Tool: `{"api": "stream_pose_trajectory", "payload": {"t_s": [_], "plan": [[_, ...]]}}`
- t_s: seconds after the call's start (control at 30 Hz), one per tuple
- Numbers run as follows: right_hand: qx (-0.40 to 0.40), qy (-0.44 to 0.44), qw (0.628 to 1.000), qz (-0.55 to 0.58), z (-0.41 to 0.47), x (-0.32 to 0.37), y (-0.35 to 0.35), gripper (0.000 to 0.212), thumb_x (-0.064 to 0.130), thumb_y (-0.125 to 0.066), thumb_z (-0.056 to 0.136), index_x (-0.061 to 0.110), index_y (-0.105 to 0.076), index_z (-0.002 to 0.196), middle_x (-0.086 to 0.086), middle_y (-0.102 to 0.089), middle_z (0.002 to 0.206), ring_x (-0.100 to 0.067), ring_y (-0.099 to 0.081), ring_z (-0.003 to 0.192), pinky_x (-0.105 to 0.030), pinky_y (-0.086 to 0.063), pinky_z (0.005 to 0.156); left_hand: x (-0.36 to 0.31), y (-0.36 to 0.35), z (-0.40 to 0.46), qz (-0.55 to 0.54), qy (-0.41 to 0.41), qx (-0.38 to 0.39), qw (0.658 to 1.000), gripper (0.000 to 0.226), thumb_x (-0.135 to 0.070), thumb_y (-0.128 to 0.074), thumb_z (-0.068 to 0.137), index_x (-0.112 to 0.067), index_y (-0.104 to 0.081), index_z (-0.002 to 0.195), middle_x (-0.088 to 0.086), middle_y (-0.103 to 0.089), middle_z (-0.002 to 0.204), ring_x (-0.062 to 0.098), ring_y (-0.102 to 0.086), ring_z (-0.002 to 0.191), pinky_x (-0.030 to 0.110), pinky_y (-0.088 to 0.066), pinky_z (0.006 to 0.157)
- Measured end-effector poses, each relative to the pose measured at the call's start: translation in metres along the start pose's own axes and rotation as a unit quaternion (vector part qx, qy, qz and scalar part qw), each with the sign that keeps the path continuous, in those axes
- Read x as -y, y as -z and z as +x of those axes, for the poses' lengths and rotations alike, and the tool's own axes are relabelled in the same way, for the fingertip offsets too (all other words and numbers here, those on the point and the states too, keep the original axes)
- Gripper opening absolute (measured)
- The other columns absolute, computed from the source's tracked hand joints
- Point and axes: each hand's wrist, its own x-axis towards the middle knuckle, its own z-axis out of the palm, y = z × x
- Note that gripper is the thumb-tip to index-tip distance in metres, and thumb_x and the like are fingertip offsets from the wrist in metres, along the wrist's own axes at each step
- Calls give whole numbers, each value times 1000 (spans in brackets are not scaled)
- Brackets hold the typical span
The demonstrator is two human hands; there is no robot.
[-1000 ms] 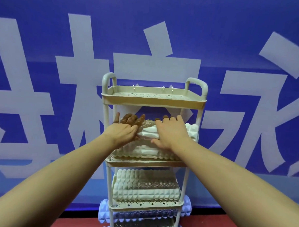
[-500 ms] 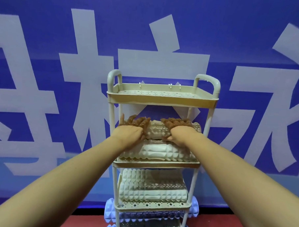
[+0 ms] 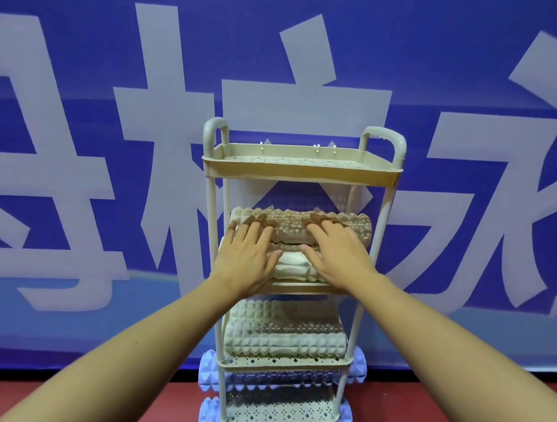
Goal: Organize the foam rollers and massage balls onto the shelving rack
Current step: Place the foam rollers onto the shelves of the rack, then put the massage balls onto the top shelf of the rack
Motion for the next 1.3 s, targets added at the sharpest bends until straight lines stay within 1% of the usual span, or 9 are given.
{"api": "stream_pose_trajectory", "payload": {"t_s": [0.1, 0.23, 0.43, 0.6, 0.7, 0.9, 1.07, 1.17, 1.3], "plan": [[-54, 24, 996, 71, -43, 8, -19, 51, 46, -44, 101, 21, -48, 145, -2, -48, 147, -23, -44, 135, -41, -35, 114, -14, -7, -35, -52, 3, -54, 997, 59, -52, -27, 102, -18, -39, 148, 6, -41, 152, 26, -35, 143, 50, -24, 120], [-33, 10, 997, 65, -110, 24, -53, 52, 47, -42, 101, 19, -49, 145, -1, -48, 148, -21, -43, 137, -40, -32, 116, -38, -25, -102, -87, -12, -49, 995, 58, -49, -31, 103, -16, -39, 150, 7, -37, 156, 26, -34, 144, 47, -31, 116], [99, -33, 992, 72, -214, 64, -108, 58, 52, -41, 98, 20, -50, 145, -3, -51, 146, -24, -47, 133, -40, -37, 112, -67, -70, -219, -131, 32, 68, 989, 58, -48, -39, 101, -17, -40, 150, 7, -37, 156, 27, -35, 143, 45, -32, 115], [228, -57, 968, 85, -299, 89, -151, 62, 55, -42, 93, 21, -50, 145, -3, -54, 142, -25, -51, 130, -41, -42, 107, -78, -112, -303, -142, 25, 192, 971, 68, -55, -30, 99, -16, -32, 154, 13, -31, 158, 32, -31, 145, 48, -29, 118], [303, -62, 947, 88, -337, 91, -175, 70, 61, -32, 92, 23, -43, 149, -2, -48, 148, -24, -47, 135, -40, -39, 107, -81, -142, -333, -142, -15, 258, 955, 71, -60, -27, 98, -20, -25, 156, 12, -26, 160, 34, -29, 146, 50, -33, 115], [449, -110, 881, 100, -387, 70, -239, 67, 55, -42, 98, 32, -20, 157, 3, -25, 161, -24, -33, 143, -43, -31, 113, -98, -214, -362, -170, -16, 367, 914, 73, -62, -24, 96, -22, -20, 158, 10, -19, 163, 34, -24, 145, 53, -35, 112], [504, -173, 834, 144, -416, 44, -303, 69, 54, -49, 94, 33, -25, 155, 5, -32, 155, -26, -41, 137, -42, -40, 108, -120, -298, -373, -191, -23, 460, 867, 82, -67, -6, 88, -26, -10, 158, 3, -10, 163, 27, -20, 143, 51, -38, 110], [527, -231, 801, 165, -429, 26, -352, 69, 57, -49, 93, 33, -27, 153, 2, -34, 153, -30, -41, 137, -44, -42, 108, -136, -354, -372, -206, -16, 498, 842, 78, -67, -12, 89, -29, -14, 156, 1, -14, 160, 27, -23, 140, 53, -40, 108], [546, -337, 737, 214, -455, 13, -422, 72, 55, -48, 96, 33, -18, 157, -3, -22, 162, -35, -32, 144, -45, -32, 116, -155, -431, -379, -217, 14, 549, 807, 70, -68, -29, 91, -35, -22, 153, 3, -25, 153, 33, -31, 134, 52, -41, 105]]}}
